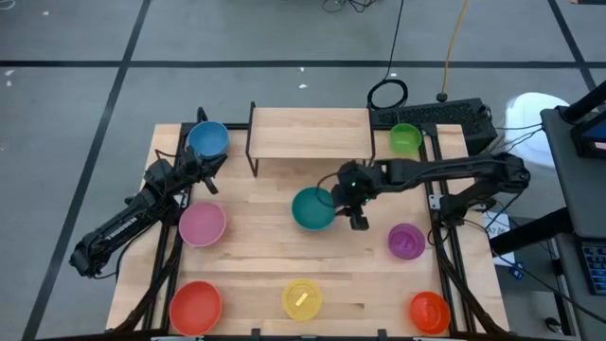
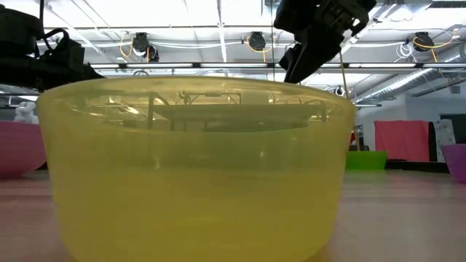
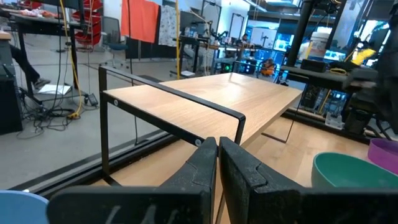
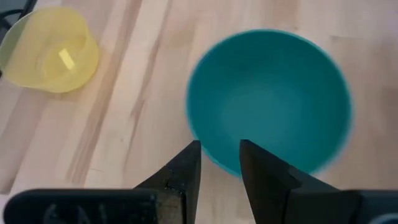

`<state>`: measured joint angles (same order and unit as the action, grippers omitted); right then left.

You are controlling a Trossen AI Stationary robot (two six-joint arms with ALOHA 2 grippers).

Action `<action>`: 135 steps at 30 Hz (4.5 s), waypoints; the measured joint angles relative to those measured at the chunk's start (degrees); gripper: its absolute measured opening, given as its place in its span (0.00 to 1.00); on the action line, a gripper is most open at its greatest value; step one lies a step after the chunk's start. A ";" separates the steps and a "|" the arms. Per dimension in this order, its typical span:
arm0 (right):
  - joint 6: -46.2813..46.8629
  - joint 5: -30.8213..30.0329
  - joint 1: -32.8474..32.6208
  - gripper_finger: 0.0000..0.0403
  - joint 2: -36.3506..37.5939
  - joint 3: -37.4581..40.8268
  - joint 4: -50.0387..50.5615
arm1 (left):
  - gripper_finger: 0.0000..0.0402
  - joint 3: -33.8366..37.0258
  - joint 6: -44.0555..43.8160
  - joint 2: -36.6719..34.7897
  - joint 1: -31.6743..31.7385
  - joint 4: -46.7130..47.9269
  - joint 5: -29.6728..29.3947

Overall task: Place and stack bowls onto a shelf
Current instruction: Put the dark green bowl on the shelf

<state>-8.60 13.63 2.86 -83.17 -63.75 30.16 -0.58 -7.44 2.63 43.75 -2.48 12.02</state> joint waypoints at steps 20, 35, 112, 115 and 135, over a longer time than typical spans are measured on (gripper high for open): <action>-16.21 -5.00 -3.72 0.25 -5.82 -0.02 -1.27 | 0.06 0.00 0.22 -0.01 0.00 0.02 0.12; -17.95 -4.23 -3.60 0.25 -5.80 2.38 -2.70 | 0.06 0.00 0.90 -0.01 0.00 0.02 0.10; 2.28 -7.64 1.18 0.00 -5.78 -13.04 4.13 | 0.06 0.00 1.31 -0.01 -0.02 -0.13 0.03; 6.37 -7.58 0.39 0.00 -5.78 -17.67 7.06 | 0.06 0.00 1.31 -0.01 -0.02 -0.13 0.03; 3.14 -18.08 10.25 0.00 -5.80 -27.41 6.16 | 0.06 0.00 -3.43 0.00 -0.02 -0.64 0.04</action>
<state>-5.47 -4.45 13.12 -88.96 -91.15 36.32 -0.58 -10.87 2.63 43.72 -3.12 12.06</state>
